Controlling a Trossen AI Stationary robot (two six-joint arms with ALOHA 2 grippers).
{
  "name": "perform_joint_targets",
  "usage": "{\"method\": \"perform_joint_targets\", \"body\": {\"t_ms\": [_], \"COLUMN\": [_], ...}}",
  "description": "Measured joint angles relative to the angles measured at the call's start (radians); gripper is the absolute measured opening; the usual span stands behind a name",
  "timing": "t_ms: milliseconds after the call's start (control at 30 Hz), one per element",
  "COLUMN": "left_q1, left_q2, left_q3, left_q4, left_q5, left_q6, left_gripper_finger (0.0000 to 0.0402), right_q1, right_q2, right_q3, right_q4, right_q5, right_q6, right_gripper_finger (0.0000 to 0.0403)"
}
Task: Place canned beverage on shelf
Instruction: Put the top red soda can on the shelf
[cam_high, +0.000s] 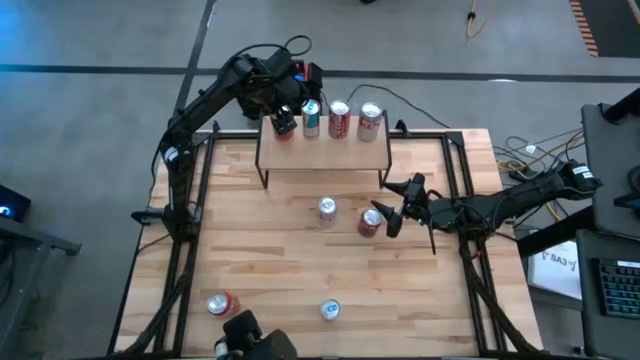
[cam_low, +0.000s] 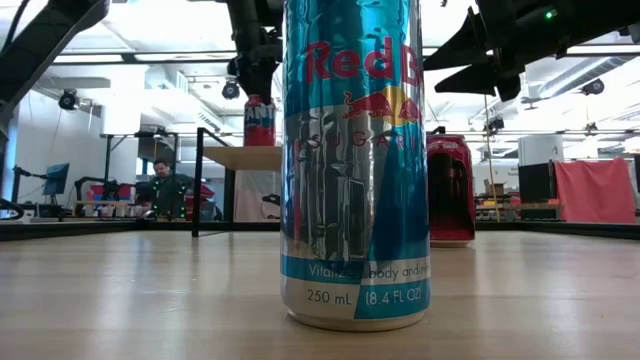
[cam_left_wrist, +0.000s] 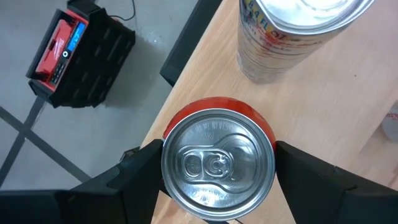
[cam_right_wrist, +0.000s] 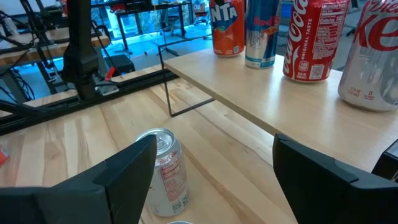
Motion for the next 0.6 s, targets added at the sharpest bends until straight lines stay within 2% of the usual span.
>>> {"method": "perform_joint_targets", "body": {"t_ms": [400,600], "left_q1": [0.002,0.002], "left_q2": [0.004,0.004], "left_q3": [0.0,0.0], "left_q4": [-0.007,-0.01], "left_q5": [0.001,0.0], "left_q6": [-0.002,-0.002], "left_gripper_finger": [0.0264,0.0292], "right_q1": [0.0,0.0], "right_q2": [0.0,0.0], "right_q3": [0.0,0.0], "right_q4": [0.0,0.0], "right_q5": [0.0,0.0], "right_q6": [0.0,0.0], "right_gripper_finger": [0.0299,0.0299]}}
